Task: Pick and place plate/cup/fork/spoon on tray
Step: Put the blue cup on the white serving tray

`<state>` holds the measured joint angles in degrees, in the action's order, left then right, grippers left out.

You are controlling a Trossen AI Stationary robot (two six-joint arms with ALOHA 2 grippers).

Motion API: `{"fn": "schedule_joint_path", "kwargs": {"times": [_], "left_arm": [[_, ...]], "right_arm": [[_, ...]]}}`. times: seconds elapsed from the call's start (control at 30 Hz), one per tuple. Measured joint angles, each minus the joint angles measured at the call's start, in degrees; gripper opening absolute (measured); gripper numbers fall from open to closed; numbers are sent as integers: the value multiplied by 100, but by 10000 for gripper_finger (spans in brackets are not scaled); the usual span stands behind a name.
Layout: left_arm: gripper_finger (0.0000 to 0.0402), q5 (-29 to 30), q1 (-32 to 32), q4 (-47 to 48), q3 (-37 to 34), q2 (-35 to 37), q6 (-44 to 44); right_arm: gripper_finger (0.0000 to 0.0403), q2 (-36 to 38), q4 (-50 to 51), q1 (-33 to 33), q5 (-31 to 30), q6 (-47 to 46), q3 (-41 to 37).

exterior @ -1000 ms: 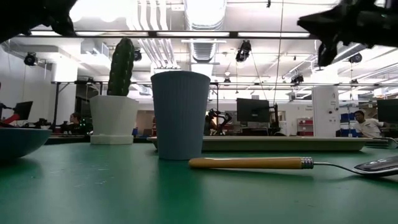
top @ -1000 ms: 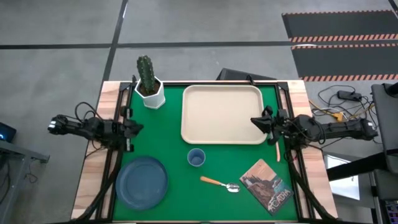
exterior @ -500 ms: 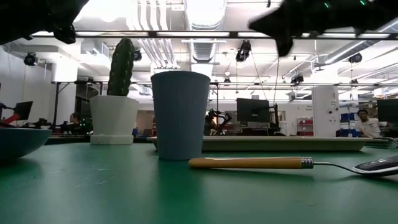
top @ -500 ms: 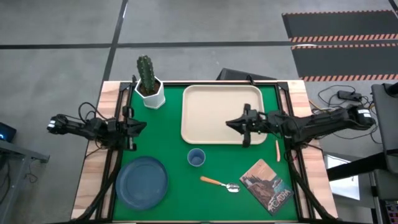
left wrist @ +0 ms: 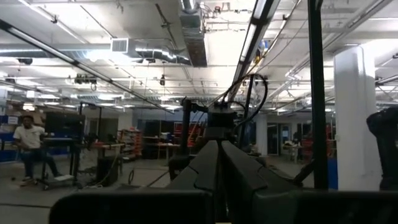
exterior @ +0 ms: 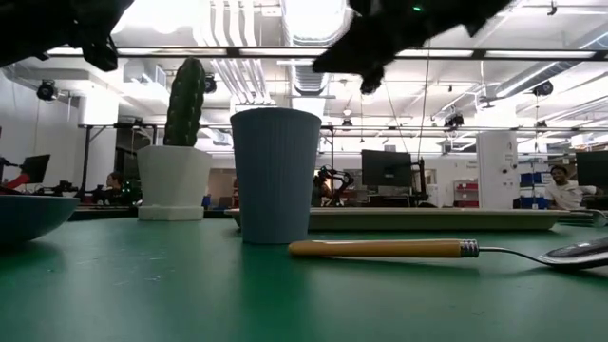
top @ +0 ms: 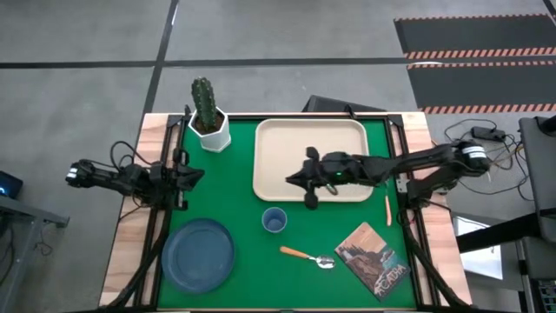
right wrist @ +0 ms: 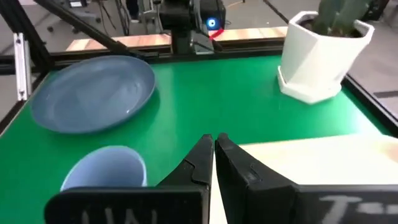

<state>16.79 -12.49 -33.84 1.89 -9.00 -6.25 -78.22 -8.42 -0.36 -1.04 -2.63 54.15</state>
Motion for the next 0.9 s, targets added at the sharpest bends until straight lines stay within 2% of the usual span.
{"fn": "schedule_joint_path", "kwargs": {"times": [0.1,0.37,0.63,0.73,0.9], "left_arm": [[0,0,0,-1,0,-66,12],[0,10,0,-45,-4,-225,-5],[0,21,0,-81,-4,-205,-9],[0,21,0,-81,-2,-222,-10],[0,20,0,-82,0,-220,-10]], "right_arm": [[9,-364,488,7,69,82,503],[9,-1309,1631,233,1032,317,1738],[9,-2036,2829,542,914,501,2753],[9,-2181,3000,549,525,373,2882],[23,-2222,3126,549,502,481,2964]]}}
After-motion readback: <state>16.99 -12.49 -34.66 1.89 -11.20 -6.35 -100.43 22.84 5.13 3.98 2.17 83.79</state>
